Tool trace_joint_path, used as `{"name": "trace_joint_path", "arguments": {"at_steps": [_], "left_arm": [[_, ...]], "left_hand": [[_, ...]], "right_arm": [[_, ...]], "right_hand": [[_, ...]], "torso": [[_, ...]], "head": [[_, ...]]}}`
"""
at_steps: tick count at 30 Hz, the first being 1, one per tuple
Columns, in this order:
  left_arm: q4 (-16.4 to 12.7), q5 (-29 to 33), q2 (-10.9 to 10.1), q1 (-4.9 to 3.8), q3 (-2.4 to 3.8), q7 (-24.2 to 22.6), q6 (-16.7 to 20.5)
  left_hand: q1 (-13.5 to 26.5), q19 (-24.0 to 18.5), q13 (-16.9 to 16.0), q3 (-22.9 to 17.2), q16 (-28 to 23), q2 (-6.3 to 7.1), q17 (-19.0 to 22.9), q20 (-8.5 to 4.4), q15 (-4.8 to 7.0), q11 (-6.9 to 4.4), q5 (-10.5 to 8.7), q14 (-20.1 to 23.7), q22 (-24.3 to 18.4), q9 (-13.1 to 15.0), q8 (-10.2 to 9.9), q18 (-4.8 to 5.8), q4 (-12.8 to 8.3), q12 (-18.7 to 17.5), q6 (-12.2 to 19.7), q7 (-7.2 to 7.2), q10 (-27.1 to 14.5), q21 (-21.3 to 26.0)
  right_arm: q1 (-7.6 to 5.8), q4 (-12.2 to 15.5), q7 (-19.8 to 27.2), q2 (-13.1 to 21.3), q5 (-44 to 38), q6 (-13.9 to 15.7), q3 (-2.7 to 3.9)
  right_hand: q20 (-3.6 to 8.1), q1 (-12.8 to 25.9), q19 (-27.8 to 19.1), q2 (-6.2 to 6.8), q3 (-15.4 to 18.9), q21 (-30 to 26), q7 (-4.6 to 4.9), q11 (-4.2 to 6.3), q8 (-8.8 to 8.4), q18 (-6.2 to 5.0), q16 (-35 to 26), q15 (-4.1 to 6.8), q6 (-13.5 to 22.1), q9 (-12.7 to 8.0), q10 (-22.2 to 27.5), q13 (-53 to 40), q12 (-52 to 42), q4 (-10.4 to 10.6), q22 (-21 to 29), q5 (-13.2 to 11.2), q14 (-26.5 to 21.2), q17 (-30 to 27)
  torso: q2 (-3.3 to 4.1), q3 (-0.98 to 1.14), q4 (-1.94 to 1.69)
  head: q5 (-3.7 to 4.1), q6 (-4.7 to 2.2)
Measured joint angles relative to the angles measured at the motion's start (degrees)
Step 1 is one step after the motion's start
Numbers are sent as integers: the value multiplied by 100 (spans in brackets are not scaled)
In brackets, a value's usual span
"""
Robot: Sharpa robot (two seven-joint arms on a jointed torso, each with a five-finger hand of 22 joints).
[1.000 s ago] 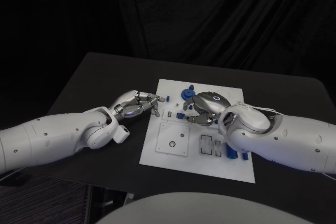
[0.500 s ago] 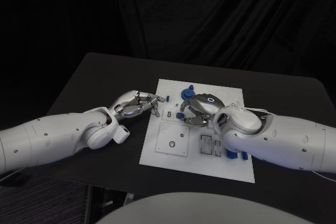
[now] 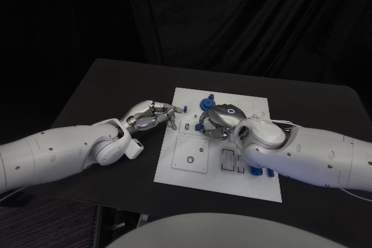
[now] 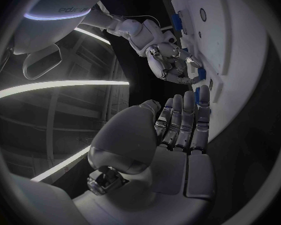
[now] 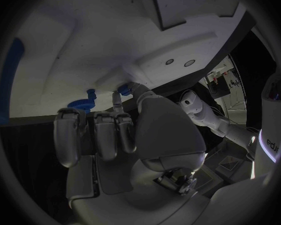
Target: Assemble the parts on the task board
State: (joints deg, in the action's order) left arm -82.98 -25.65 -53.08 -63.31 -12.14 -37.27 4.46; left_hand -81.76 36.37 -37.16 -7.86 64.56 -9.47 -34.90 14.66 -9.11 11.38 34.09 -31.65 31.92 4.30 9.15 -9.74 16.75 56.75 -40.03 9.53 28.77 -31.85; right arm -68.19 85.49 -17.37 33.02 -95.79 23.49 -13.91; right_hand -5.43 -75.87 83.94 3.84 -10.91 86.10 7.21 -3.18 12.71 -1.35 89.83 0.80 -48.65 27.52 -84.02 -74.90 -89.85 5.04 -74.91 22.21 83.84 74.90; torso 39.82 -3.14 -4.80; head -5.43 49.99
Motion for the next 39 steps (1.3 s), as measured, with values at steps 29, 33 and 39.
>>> {"name": "trace_joint_path", "arguments": {"at_steps": [29,33,39], "left_arm": [[-50,0,-34,21,0,15,-15],[-75,0,-75,21,1,45,-13],[-76,0,-82,21,1,124,-13]], "left_hand": [[41,-20,-29,0,0,-4,-15,20,0,0,-29,0,9,0,0,0,0,-23,20,20,0,0],[84,-20,-57,0,0,-9,-31,20,0,0,-118,0,18,5,0,0,0,-23,20,20,0,0],[167,-20,-94,0,-22,16,-48,20,0,20,-244,0,27,7,0,0,0,-46,20,20,20,0]], "right_arm": [[65,189,198,178,-70,531,38],[52,365,242,303,-70,788,81],[-12,528,284,417,-70,1071,107]], "right_hand": [[175,-317,11,-21,-157,159,-1,267,466,-1,0,197,-550,33,-2,0,0,-255,-4,372,12,0],[175,-315,11,-23,-156,177,0,267,477,-1,0,197,-550,34,-2,0,0,-255,-4,372,12,0],[175,-290,11,-47,-155,216,-1,287,477,-1,0,216,-549,36,18,0,0,-255,-3,372,31,0]], "torso": [[-4,3,5],[-7,5,5],[-13,16,4]], "head": [[-10,0],[13,0],[115,0]]}}
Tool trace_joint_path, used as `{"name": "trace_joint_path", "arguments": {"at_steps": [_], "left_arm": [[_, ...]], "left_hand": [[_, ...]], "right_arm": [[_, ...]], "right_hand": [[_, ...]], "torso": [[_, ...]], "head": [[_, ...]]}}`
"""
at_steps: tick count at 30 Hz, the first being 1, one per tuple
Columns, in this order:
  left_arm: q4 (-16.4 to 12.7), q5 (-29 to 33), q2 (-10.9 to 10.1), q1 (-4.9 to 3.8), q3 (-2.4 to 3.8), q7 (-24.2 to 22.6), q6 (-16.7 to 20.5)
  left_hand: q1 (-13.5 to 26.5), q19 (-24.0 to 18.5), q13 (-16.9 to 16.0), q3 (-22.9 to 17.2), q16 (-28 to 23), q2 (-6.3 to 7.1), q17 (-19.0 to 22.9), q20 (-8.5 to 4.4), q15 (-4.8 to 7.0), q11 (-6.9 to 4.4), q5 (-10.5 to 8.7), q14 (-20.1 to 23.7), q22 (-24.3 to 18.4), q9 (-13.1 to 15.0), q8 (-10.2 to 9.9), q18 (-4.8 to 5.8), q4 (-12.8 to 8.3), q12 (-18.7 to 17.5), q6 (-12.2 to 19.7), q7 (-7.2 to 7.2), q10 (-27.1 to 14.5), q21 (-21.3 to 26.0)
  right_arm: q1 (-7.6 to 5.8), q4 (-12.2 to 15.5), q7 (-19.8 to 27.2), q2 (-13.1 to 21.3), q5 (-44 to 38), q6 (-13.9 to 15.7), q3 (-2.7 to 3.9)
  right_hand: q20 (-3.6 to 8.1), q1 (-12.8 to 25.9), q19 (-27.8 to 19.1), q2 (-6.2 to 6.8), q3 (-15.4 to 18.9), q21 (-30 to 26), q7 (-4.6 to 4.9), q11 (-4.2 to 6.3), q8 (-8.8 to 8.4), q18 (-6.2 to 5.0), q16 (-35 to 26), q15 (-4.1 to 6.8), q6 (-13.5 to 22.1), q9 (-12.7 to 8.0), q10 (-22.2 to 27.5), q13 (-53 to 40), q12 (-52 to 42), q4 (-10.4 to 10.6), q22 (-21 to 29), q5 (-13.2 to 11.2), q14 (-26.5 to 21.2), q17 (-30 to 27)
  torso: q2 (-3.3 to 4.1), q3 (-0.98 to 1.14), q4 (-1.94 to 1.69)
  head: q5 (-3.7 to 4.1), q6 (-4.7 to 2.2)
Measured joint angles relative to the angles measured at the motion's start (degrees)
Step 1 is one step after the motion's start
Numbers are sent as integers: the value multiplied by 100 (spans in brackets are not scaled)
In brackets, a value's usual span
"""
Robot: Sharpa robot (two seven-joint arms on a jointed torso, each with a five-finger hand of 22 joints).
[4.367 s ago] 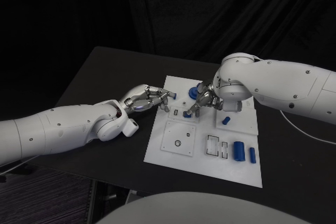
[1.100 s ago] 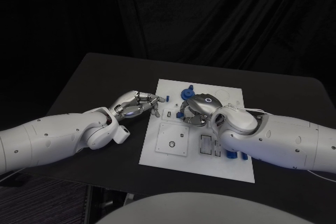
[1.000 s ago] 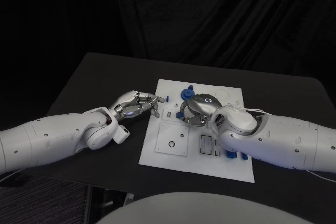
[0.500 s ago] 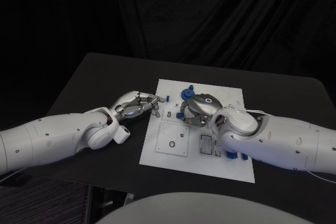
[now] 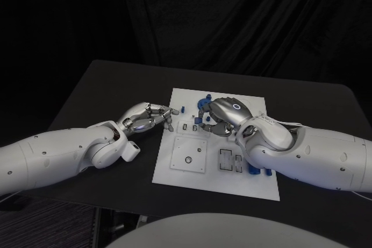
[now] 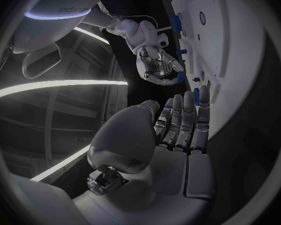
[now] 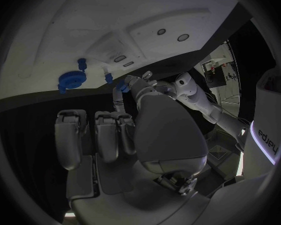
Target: Assemble the parts on the task board
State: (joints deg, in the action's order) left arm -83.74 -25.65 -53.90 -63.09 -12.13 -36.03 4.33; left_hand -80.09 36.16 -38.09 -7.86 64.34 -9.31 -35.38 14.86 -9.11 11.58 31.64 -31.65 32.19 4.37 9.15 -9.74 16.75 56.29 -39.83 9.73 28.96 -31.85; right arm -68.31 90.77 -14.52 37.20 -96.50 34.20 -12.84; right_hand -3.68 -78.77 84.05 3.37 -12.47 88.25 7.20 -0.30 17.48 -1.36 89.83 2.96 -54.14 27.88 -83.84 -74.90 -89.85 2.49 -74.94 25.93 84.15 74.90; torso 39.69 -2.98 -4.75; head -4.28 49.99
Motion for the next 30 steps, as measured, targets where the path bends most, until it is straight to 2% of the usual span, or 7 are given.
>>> {"name": "trace_joint_path", "arguments": {"at_steps": [3,7,15,20,22,27,30], "left_arm": [[21,0,21,0,0,51,-3],[75,0,53,0,0,132,-37],[131,0,81,0,0,365,-152],[68,0,85,-35,0,586,-178],[32,-1,85,-74,-1,675,-174],[-82,-1,87,-242,0,916,-95],[-144,-2,98,-358,-1,1039,-32]], "left_hand": [[49,0,-9,3,0,9,-4,0,0,-2,-40,0,1,2,0,0,0,0,12,12,2,-3],[202,0,-65,132,0,12,-28,0,1,-22,-351,-27,14,8,0,0,1,-23,19,23,79,-23],[438,319,-306,815,12,-15,-133,-29,92,-105,-2086,-406,82,29,0,0,-18,24,51,93,392,-181],[481,657,-542,1167,330,-18,-340,-142,213,-230,-2291,-728,237,52,38,0,-70,234,51,93,635,-490],[414,857,-758,1279,822,-52,-1000,-217,288,-293,-2291,-1394,395,80,108,0,-86,452,42,97,810,-756],[232,1255,-2990,1530,2125,-165,-3488,-347,387,-364,-2183,-3761,1181,158,458,0,-88,2024,-205,130,3128,-1861],[173,1563,-3627,1584,2445,-182,-3924,-393,435,-400,-2033,-4915,1900,193,641,1,-93,2666,-260,136,4404,-2604]], "right_arm": [[-7,41,16,26,0,85,2],[-9,68,38,55,7,187,2],[-10,65,90,59,20,370,3],[-11,58,112,59,29,447,4],[-11,57,117,62,31,468,4],[-12,51,131,63,36,509,4],[-12,41,138,62,37,520,4]], "right_hand": [[0,8,0,-7,6,0,0,0,0,0,0,0,0,0,0,0,0,-6,0,0,0,0],[15,9,-15,-8,6,0,0,2,0,0,0,0,0,2,-2,0,0,-6,0,-1,0,0],[20,11,-21,-8,7,0,-1,21,-7,0,0,0,1,4,-21,0,0,-6,1,-2,0,0],[20,11,-21,-8,7,0,-1,21,-8,0,0,13,1,6,-21,0,0,-6,1,-6,-12,0],[20,10,-21,-7,8,0,-1,21,-13,0,0,16,1,8,-21,0,0,-6,1,-6,-16,0],[20,9,-20,-6,8,0,-1,21,-30,0,0,16,1,37,-21,-4,0,-6,1,-7,-16,0],[20,9,-21,-5,8,0,-1,21,-35,0,0,16,1,41,-20,-5,0,-6,2,-7,-16,0]], "torso": [[-4,2,0],[-8,4,1],[-48,27,33],[-80,52,43],[-94,65,46],[-132,94,52],[-159,113,58]], "head": [[26,0],[38,0],[63,0],[89,0],[99,0],[108,0],[94,0]]}}
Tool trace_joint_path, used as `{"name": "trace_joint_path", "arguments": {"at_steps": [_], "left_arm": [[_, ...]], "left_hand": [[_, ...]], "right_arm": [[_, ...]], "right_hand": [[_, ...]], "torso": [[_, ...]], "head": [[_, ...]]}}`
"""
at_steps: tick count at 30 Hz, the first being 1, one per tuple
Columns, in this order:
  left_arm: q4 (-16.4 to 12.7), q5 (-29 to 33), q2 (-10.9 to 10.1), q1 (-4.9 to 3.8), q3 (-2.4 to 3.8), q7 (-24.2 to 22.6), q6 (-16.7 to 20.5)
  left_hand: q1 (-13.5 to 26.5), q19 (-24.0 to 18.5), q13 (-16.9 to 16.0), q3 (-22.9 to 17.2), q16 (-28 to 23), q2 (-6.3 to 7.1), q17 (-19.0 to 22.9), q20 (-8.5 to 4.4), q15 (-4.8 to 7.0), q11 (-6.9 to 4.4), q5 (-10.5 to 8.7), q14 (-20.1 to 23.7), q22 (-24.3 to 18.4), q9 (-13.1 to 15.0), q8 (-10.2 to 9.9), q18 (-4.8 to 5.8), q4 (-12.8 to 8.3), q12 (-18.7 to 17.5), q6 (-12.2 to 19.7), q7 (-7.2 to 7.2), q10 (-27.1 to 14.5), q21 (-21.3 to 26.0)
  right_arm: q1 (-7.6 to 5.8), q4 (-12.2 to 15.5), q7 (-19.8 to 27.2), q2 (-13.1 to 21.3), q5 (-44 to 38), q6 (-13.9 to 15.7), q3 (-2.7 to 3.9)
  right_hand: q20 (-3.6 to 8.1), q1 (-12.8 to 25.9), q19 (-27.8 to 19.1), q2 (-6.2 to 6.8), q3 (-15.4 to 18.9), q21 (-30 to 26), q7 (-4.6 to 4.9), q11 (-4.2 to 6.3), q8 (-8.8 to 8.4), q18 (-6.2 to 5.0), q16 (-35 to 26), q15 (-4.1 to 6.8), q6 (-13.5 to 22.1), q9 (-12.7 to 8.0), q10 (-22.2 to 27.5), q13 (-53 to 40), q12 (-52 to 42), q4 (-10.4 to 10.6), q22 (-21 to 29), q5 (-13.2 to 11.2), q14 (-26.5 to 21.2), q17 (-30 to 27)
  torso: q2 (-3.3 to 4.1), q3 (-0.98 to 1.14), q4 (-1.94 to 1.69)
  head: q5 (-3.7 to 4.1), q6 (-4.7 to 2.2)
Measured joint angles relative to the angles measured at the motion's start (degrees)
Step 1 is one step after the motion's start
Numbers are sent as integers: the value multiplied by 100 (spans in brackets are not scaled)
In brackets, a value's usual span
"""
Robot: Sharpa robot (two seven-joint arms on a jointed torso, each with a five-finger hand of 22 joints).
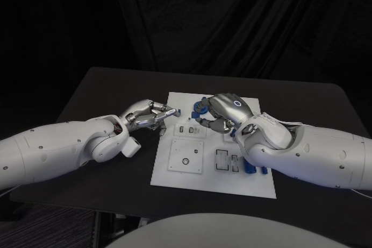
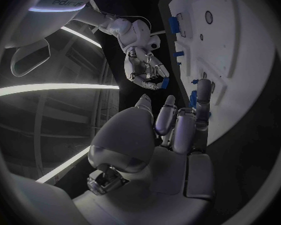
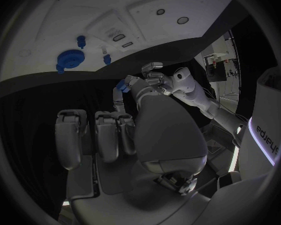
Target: Assemble the parts on the task board
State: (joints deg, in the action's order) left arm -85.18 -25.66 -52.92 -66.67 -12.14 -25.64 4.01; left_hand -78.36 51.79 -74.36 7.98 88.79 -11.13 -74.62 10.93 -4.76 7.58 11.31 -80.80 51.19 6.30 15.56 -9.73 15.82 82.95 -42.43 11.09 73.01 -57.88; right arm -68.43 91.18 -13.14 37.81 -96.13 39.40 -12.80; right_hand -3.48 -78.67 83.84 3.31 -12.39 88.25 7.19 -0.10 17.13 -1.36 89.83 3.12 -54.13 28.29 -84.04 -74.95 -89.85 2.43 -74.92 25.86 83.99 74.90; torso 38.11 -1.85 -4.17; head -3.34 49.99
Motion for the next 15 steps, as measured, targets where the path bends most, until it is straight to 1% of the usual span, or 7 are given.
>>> {"name": "trace_joint_path", "arguments": {"at_steps": [2,5,7,8,10,11,15], "left_arm": [[-41,0,23,-122,0,106,39],[-77,0,66,-280,6,305,46],[-76,0,95,-371,6,494,4],[-64,-3,116,-425,6,633,-49],[-26,-30,147,-499,6,857,-164],[-5,-56,162,-529,6,965,-229],[62,-209,224,-613,6,1376,-512]], "left_hand": [[-51,522,-108,26,101,10,-33,-22,22,43,197,-280,821,25,129,97,-14,441,-24,-24,768,-745],[-171,1103,-107,5,107,36,-33,-50,46,9,432,-317,1564,85,317,226,-52,684,-101,-101,974,-1415],[-231,1637,-100,6,107,68,-33,-91,73,-8,351,-334,2059,182,495,400,-122,692,-223,-148,966,-1853],[-231,1851,-81,13,107,69,-33,-120,116,-33,231,-338,2235,252,602,404,-130,696,-250,-175,961,-2019],[-211,2112,-79,33,107,54,-33,-167,183,-63,105,-323,2354,389,789,411,-141,713,-263,-188,972,-2210],[-136,2251,-76,57,107,76,-33,-193,214,-116,81,-315,2370,481,904,492,-117,713,-261,-190,979,-2305],[29,2422,-42,111,107,143,-33,-254,260,-228,81,-309,2376,718,1168,496,-110,713,-203,-249,1076,-2413]], "right_arm": [[0,-4,7,0,1,3,0],[0,-9,22,0,6,4,0],[0,-14,34,-1,16,4,0],[0,-17,44,-2,24,2,-1],[0,-22,59,-7,38,-2,-3],[0,-24,66,-10,45,-4,-3],[0,-29,96,-27,71,-9,-4]], "right_hand": [[0,0,0,0,0,0,0,0,-1,0,0,0,0,1,0,0,0,0,0,0,0,0],[0,0,0,0,0,0,0,0,-12,0,0,0,0,2,0,0,0,0,0,0,0,0],[0,0,0,1,1,0,-1,0,-13,0,0,0,0,3,0,0,0,-1,0,-1,0,0],[0,0,0,1,7,0,-1,0,-11,0,0,0,0,4,0,1,0,-6,0,-1,0,0],[0,0,0,1,7,0,-1,0,7,0,0,0,-1,4,0,1,0,-6,1,-1,0,0],[0,0,0,1,7,0,-1,0,8,0,0,0,-1,4,0,1,0,-6,0,-1,0,0],[0,0,0,1,7,0,-9,0,8,0,0,0,-8,4,0,1,0,-6,1,-22,0,0]], "torso": [[-19,12,6],[-41,25,13],[-53,34,16],[-63,39,19],[-79,46,23],[-91,53,26],[-128,73,36]], "head": [[-6,0],[-23,0],[-25,0],[-25,0],[-25,0],[-34,0],[-42,0]]}}
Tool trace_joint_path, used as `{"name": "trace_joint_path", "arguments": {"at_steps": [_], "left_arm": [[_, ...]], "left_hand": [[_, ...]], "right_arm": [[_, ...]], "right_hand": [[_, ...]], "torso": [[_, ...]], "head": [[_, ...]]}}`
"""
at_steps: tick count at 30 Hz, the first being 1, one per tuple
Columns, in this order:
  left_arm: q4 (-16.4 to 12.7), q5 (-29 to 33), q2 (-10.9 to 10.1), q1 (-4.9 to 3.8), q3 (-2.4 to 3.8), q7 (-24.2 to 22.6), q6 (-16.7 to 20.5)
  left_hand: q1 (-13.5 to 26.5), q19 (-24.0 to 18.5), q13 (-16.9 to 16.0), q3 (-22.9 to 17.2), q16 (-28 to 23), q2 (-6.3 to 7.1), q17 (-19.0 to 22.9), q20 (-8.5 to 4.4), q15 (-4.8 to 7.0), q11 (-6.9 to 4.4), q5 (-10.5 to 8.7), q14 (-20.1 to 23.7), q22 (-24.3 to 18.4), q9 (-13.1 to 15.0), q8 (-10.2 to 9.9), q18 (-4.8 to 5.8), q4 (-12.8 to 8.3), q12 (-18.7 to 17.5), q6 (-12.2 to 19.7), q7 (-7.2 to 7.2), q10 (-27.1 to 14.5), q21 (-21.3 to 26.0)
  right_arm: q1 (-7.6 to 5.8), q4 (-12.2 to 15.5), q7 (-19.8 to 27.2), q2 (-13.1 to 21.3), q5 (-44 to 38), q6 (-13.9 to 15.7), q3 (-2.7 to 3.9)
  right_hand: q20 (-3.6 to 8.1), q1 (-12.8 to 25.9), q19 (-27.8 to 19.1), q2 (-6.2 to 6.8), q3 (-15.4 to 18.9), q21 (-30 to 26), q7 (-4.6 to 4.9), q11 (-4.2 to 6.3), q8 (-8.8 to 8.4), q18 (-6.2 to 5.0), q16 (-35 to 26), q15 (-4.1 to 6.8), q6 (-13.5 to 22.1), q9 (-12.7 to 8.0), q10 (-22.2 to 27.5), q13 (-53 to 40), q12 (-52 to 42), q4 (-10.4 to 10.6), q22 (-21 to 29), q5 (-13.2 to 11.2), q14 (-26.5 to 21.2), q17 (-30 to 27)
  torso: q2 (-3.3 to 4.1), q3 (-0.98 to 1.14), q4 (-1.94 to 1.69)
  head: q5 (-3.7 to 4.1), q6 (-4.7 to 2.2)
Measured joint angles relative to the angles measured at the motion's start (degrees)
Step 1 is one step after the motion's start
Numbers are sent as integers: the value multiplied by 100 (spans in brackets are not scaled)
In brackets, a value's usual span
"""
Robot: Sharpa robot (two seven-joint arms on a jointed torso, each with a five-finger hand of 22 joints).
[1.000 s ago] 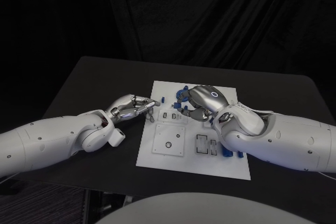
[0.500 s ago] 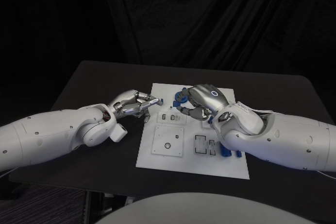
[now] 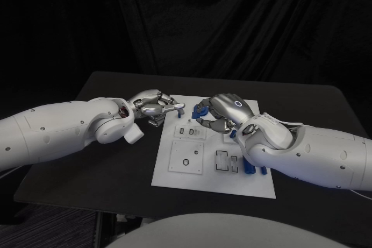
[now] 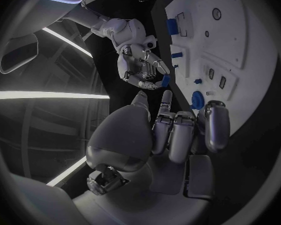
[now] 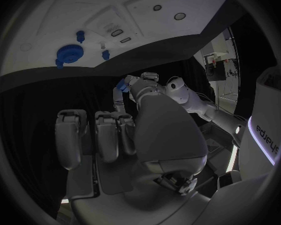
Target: Assemble the parts on the task board
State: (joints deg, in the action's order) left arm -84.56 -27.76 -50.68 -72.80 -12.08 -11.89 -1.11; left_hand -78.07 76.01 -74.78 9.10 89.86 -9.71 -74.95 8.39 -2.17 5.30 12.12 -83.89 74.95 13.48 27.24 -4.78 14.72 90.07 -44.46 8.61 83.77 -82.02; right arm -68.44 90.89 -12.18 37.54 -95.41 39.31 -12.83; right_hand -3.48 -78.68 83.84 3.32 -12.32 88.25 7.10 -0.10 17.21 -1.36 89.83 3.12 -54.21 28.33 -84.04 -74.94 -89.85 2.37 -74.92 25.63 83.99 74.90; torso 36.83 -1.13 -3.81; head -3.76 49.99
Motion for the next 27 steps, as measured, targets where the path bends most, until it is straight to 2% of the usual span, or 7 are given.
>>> {"name": "trace_joint_path", "arguments": {"at_steps": [6,10,16,20,27], "left_arm": [[63,-205,105,-45,-1,431,-348],[107,-292,161,-52,-2,604,-482],[153,-370,248,-59,-2,730,-570],[155,-397,275,-62,-2,751,-592],[138,-427,299,-62,-2,712,-614]], "left_hand": [[197,8,-8,69,0,46,0,-8,15,-87,0,15,0,286,239,0,21,-1,97,-30,53,-10],[249,-4,-18,76,0,39,1,-11,15,-96,22,15,-1,413,285,-1,13,-1,210,-22,62,6],[279,-181,-19,87,0,9,1,14,15,-78,62,15,-1,592,339,-1,-7,0,462,21,35,125],[309,-312,-19,67,0,-22,1,63,-19,-15,62,-19,-1,643,291,-1,-27,0,671,73,18,201],[309,-424,-19,35,0,-22,2,92,-41,4,62,4,-2,681,255,-1,-59,0,710,112,36,283]], "right_arm": [[0,1,37,-2,27,-4,-1],[-1,10,51,-1,39,-6,-1],[-1,33,65,-8,48,-8,-1],[-1,47,69,-18,54,-21,-2],[-1,57,78,-48,59,-65,-2]], "right_hand": [[0,15,0,15,0,0,-10,0,0,0,0,0,-10,34,0,0,0,0,0,-1,0,0],[21,15,21,16,1,0,-10,0,-1,0,0,0,-10,34,0,0,0,0,0,-3,0,0],[21,30,21,31,1,28,-12,0,-2,0,0,0,-12,33,0,1,0,0,1,-21,0,0],[21,37,21,39,1,28,-32,0,-3,0,0,0,-31,32,0,1,0,0,1,-22,0,0],[21,52,21,53,8,27,-64,0,-9,0,0,0,-63,24,0,1,0,-7,1,-22,0,0]], "torso": [[-46,34,12],[-67,54,25],[-81,72,49],[-85,71,51],[-96,66,42]], "head": [[10,0],[-1,0],[-31,0],[-10,0],[30,0]]}}
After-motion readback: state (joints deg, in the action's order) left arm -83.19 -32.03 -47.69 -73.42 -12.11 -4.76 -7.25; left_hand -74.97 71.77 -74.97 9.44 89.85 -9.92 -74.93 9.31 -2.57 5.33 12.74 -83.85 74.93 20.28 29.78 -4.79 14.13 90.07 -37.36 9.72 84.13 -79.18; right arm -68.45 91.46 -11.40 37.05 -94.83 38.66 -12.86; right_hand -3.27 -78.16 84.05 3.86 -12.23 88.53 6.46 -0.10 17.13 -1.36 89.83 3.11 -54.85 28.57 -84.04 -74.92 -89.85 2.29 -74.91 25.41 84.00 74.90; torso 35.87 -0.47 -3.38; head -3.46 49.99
